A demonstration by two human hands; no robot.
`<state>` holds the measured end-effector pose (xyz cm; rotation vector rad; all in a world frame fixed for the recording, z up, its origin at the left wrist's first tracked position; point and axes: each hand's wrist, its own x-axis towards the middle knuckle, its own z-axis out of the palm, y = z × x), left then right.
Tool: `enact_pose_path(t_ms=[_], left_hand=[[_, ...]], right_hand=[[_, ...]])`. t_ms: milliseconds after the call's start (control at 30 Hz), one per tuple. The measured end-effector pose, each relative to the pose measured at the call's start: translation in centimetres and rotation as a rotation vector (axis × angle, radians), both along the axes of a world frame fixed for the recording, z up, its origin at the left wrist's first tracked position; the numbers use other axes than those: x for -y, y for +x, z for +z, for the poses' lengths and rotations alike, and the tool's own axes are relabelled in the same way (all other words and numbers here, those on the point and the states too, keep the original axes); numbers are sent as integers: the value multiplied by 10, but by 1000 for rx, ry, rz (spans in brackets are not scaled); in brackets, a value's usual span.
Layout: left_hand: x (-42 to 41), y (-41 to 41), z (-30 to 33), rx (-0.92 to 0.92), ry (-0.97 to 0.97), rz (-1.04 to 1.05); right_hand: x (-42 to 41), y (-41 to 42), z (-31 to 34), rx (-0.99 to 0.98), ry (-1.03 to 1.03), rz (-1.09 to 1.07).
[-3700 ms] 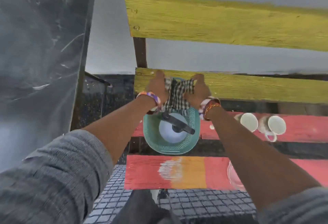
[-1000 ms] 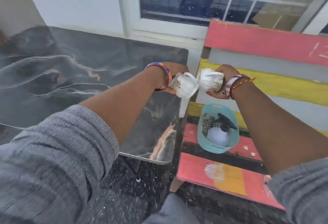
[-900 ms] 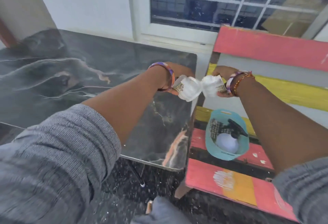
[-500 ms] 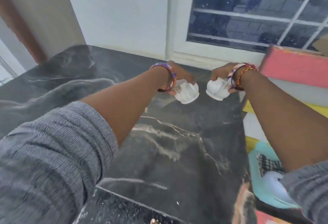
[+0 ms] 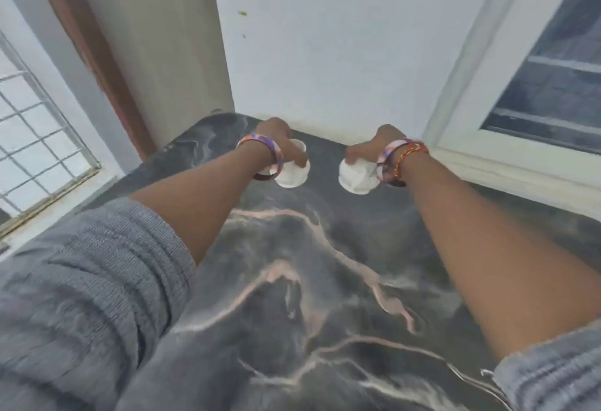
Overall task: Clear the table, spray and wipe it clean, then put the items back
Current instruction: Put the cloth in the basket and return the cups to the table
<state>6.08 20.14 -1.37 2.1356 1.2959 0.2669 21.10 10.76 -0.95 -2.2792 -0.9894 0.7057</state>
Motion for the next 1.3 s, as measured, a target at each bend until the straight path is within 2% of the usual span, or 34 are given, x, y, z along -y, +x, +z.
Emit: enact_pose_path(t_ms=[300,533,767,933,1167,1300], left_hand=[[-192,-42,-40,-51,196,-40],[-264,-44,-54,-51,183,-113],[-279,-36,-68,-42,144,-187],[-274,-39,-67,-33,191,-227],[-214,-37,-39,143,376,-287],[-161,-25,-27,86,340,-398]], right_hand=[[-184,-60,-28,75,58,-145],[-256,-78,-49,219,11,-202],[-285,-83,-71,235,-37,-242],[-282,-86,-71,250,-72,-206],[-229,-82,-45,260,124,-167],[-170,-77,-37,262,143,-167]])
